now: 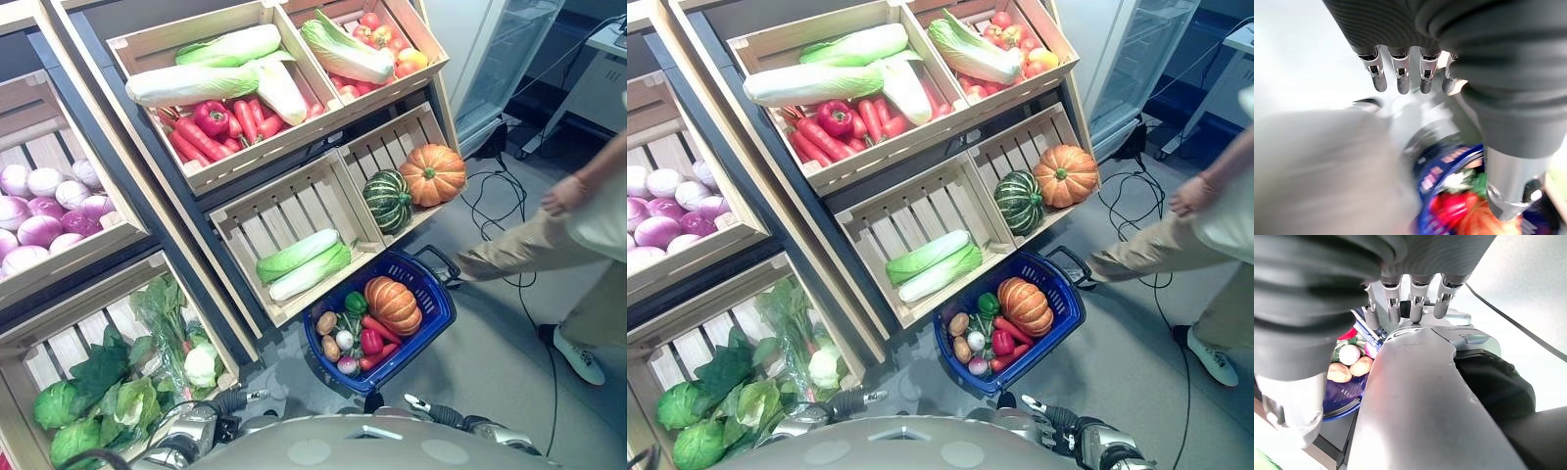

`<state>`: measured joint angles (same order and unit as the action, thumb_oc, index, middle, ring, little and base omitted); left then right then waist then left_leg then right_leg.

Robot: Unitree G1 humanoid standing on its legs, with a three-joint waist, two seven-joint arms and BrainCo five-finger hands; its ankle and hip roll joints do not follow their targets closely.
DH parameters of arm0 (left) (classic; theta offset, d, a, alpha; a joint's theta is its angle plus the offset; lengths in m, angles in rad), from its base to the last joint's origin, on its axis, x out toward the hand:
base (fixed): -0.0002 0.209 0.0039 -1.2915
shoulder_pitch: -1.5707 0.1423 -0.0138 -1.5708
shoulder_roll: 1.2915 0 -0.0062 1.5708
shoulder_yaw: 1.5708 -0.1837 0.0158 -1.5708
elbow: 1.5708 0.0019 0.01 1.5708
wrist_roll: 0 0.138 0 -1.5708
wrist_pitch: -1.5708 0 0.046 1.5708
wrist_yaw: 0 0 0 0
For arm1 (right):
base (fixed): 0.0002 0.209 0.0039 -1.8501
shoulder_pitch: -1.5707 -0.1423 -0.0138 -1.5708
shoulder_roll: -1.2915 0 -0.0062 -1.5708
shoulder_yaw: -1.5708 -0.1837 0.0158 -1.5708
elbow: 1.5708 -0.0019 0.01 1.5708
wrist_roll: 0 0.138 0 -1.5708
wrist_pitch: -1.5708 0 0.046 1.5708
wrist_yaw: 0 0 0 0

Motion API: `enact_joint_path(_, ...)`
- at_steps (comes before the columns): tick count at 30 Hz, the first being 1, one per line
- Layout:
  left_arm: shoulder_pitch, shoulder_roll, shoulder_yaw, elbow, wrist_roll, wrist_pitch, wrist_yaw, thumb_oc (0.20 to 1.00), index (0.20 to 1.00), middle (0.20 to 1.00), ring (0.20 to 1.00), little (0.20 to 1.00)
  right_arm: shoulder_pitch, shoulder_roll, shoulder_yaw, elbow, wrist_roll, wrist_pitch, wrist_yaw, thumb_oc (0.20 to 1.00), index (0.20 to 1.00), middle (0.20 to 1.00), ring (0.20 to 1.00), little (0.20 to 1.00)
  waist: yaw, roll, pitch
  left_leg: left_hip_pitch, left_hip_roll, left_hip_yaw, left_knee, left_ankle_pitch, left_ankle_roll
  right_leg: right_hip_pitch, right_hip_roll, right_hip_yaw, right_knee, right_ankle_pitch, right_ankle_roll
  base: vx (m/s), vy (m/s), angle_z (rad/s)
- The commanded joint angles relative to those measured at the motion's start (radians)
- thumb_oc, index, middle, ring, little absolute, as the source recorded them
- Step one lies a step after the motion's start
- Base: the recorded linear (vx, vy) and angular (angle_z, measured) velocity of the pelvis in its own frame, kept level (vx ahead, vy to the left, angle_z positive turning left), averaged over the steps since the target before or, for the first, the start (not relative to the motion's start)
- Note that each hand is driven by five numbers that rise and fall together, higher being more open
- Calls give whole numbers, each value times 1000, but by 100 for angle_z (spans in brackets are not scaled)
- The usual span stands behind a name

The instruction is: Pick up fruits and vegetables into the basket

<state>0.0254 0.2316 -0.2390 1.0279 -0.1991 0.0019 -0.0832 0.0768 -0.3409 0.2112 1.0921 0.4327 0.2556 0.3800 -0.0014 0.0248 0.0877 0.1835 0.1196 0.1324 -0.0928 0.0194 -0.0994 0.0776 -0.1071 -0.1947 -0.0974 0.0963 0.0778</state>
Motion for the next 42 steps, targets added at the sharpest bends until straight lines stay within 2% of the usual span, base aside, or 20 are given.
enact_joint_path(1, -102, 26, 6, -33, -61, -56, 3, 1000, 1000, 1000, 1000, 1000, -45, 66, 60, -28, 56, -30, 43, 1000, 1000, 1000, 1000, 1000, -4, -30, 47, -51, -20, 7, 15, -51, 27, 46, -62, -23, 49, -102, 65, 0, 0, 0)
enact_joint_path(3, -101, 29, 8, -52, -64, -22, -74, 1000, 1000, 1000, 1000, 1000, -40, 60, 53, -28, 50, -31, 46, 1000, 1000, 1000, 1000, 1000, -1, -25, 52, -59, -23, 1, 17, -48, 30, 40, -63, -25, 52, -102, 63, 0, 0, 0)
enact_joint_path(5, -100, 29, -3, -52, -72, -20, -99, 1000, 1000, 1000, 1000, 1000, -41, 59, 51, -19, 50, -41, 47, 1000, 1000, 1000, 1000, 1000, -1, -22, 54, -62, -25, -4, 16, -46, 31, 38, -63, -26, 51, -100, 63, 0, 0, 0)
enact_joint_path(8, -91, 22, -1, -47, -91, -1, -109, 1000, 1000, 1000, 1000, 1000, -41, 61, 49, -3, 33, -60, 52, 1000, 1000, 1000, 1000, 1000, 1, -20, 53, -60, -28, -8, 12, -46, 32, 41, -63, -29, 48, -99, 63, 11, 3, 1)
enact_joint_path(11, -88, 13, 6, -38, -99, -18, -103, 1000, 1000, 1000, 1000, 1000, -46, 71, 49, 16, 28, -75, 47, 1000, 1000, 1000, 1000, 1000, 2, -21, 50, -55, -27, -9, 10, -45, 32, 47, -62, -29, 48, -99, 63, 44, 5, 3)
enact_joint_path(15, -87, 10, 9, -50, -96, -104, -63, 1000, 1000, 1000, 1000, 1000, -53, 73, 43, 29, 25, -119, 24, 1000, 1000, 1000, 1000, 1000, 5, -21, 47, -53, -26, -10, 11, -46, 31, 52, -62, -30, 47, -101, 63, 49, 1, 2)
enact_joint_path(16, -89, 10, 13, -73, -98, -150, -34, 1000, 1000, 1000, 1000, 1000, -56, 73, 43, 29, 28, -156, 7, 1000, 1000, 1000, 1000, 1000, 6, -19, 49, -53, -25, -11, 11, -46, 31, 50, -63, -30, 50, -102, 62, 32, 17, -1)
enact_joint_path(18, -97, 19, 15, -127, -91, -187, 7, 1000, 1000, 1000, 1000, 1000, -61, 66, 35, 25, 37, -203, -5, 1000, 1000, 1000, 1000, 1000, 6, -16, 55, -56, -25, -14, 13, -44, 30, 46, -63, -30, 55, -102, 61, 0, 0, 0)
enact_joint_path(22, -119, 94, 23, -330, -32, -223, 100, 1000, 1000, 1000, 1000, 1000, -59, 34, 16, -40, 60, -298, -33, 1000, 1000, 1000, 1000, 1000, 6, -9, 67, -66, -23, -23, 12, -39, 31, 35, -64, -26, 60, -102, 60, 0, 0, 0)
enact_joint_path(23, -119, 97, 24, -336, -22, -233, 105, 1000, 1000, 1000, 1000, 1000, -58, 33, 16, -43, 60, -304, -34, 1000, 1000, 1000, 1000, 1000, 6, -9, 67, -66, -23, -24, 12, -39, 31, 35, -64, -26, 61, -103, 60, 0, 0, 0)
enact_joint_path(24, -106, 133, 12, -376, 40, -322, 166, 1000, 1000, 1000, 1000, 1000, -52, 14, 8, -85, 88, -348, -39, 1000, 1000, 1000, 1000, 1000, 11, -11, 73, -78, -22, -24, 13, -38, 34, 24, -62, -28, 63, -104, 57, 0, 0, 0)
enact_joint_path(25, -106, 133, 12, -376, 40, -322, 166, 1000, 1000, 1000, 1000, 1000, -52, 14, 8, -85, 88, -348, -39, 1000, 1000, 1000, 1000, 1000, 11, -11, 73, -78, -22, -24, 13, -38, 34, 24, -62, -28, 63, -104, 57, -53, -45, 1)
enact_joint_path(27, -24, 252, 19, -544, 117, -514, 245, 1000, 1000, 1000, 1000, 1000, -29, -30, -33, -218, 140, -446, -79, 1000, 1000, 1000, 1000, 1000, 27, -10, 101, -106, -24, -36, 17, -32, 37, 1, -60, -36, 75, -108, 52, -81, -65, -1)
enact_joint_path(28, -16, 262, 32, -575, 111, -510, 241, 1000, 1000, 1000, 1000, 1000, -24, -32, -38, -244, 140, -445, -89, 1000, 1000, 1000, 1000, 1000, 28, -10, 105, -109, -24, -38, 17, -32, 37, -2, -60, -37, 77, -109, 51, -51, -60, 2)
enact_joint_path(29, 24, 296, 82, -675, 129, -566, 255, 1000, 1000, 1000, 1000, 1000, 8, -39, -56, -347, 130, -483, -136, 1000, 1000, 1000, 1000, 1000, 30, -11, 117, -119, -23, -43, 18, -30, 39, -13, -60, -38, 88, -114, 48, -4, -41, 11)
enact_joint_path(32, 77, 322, 162, -810, 179, -618, 296, 1000, 1000, 1000, 1000, 1000, 76, -44, -96, -512, 92, -515, -202, 1000, 1000, 1000, 1000, 1000, 27, -10, 125, -138, -22, -51, 19, -24, 39, -37, -61, -34, 111, -125, 46, 36, -45, 13)
enact_joint_path(34, 94, 329, 192, -860, 195, -624, 307, 1000, 1000, 1000, 1000, 1000, 108, -45, -109, -586, 82, -520, -225, 1000, 1000, 1000, 1000, 1000, 22, -10, 129, -149, -23, -55, 21, -22, 40, -53, -60, -31, 127, -132, 44, 30, -30, 15)
enact_joint_path(35, 96, 335, 208, -900, 241, -638, 358, 1000, 1000, 1000, 1000, 1000, 130, -46, -125, -650, 62, -534, -248, 1000, 1000, 1000, 1000, 1000, 15, -6, 140, -169, -21, -61, 28, -16, 39, -85, -59, -25, 161, -146, 39, 0, 0, 0)
enact_joint_path(39, 24, 360, 196, -971, 335, -611, 477, 1000, 1000, 1000, 1000, 1000, 112, -81, -127, -759, 58, -565, -300, 1000, 1000, 1000, 1000, 1000, -5, 10, 197, -249, -26, -77, 53, 2, 38, -190, -55, -14, 242, -172, 24, -131, -13, -1)
enact_joint_path(42, -58, 382, 166, -1000, 400, -567, 574, 1000, 1000, 1000, 1000, 1000, 74, -106, -110, -815, 50, -571, -345, 1000, 1000, 1000, 1000, 1000, -23, 24, 242, -301, -29, -77, 64, 19, 34, -260, -52, -3, 288, -182, 19, -139, 4, -10)
